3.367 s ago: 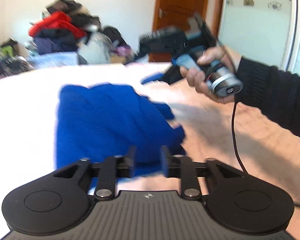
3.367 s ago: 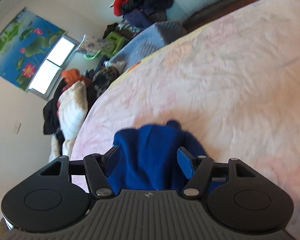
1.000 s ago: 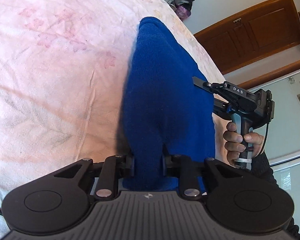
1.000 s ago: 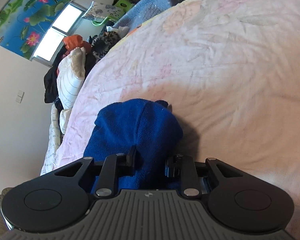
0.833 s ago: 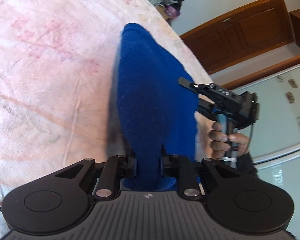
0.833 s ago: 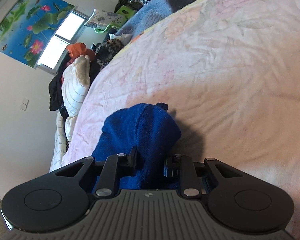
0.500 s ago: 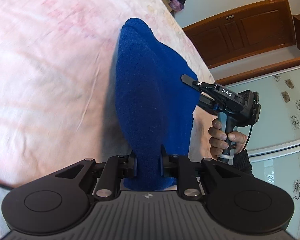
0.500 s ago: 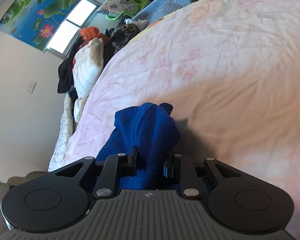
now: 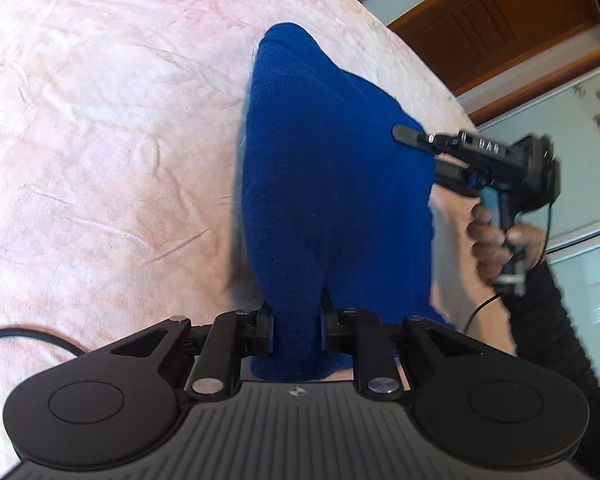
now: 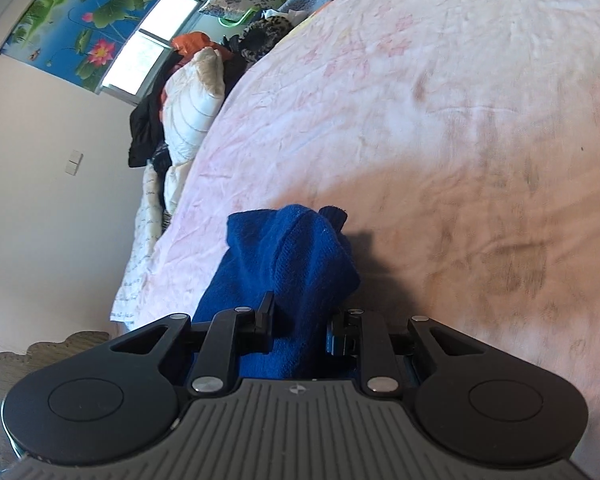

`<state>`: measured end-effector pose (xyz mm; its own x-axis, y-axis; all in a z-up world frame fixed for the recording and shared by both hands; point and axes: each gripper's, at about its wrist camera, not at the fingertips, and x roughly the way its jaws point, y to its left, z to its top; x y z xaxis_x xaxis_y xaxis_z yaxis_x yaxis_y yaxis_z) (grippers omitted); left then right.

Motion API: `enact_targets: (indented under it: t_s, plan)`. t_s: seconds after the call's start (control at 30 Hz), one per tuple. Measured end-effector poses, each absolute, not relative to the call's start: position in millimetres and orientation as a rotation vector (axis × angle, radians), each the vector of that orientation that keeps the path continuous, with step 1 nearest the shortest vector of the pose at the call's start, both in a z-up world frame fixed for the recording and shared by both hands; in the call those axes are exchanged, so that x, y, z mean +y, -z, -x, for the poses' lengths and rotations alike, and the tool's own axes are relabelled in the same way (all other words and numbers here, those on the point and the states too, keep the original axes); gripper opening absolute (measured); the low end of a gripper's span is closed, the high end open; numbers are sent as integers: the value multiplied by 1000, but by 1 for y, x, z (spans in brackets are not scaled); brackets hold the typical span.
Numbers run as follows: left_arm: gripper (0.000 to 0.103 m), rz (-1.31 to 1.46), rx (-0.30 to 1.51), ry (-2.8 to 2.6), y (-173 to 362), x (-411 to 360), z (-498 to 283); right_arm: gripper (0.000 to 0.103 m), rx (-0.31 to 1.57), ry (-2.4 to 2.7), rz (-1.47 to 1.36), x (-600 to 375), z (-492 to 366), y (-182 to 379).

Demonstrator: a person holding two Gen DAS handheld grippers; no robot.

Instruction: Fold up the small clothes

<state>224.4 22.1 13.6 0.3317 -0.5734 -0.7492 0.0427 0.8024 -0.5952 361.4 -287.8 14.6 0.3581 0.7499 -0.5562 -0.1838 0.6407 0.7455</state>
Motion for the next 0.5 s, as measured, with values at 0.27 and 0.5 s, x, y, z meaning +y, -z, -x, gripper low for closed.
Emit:
enact_targets:
  t_s: [0.27, 0.5]
  plan:
    - [26, 492, 1131, 413, -11, 29, -204, 48, 1078, -538, -637, -291, -350, -16]
    - [43, 231, 836, 260, -80, 30, -158, 49, 794, -452, -599, -301, -251, -75]
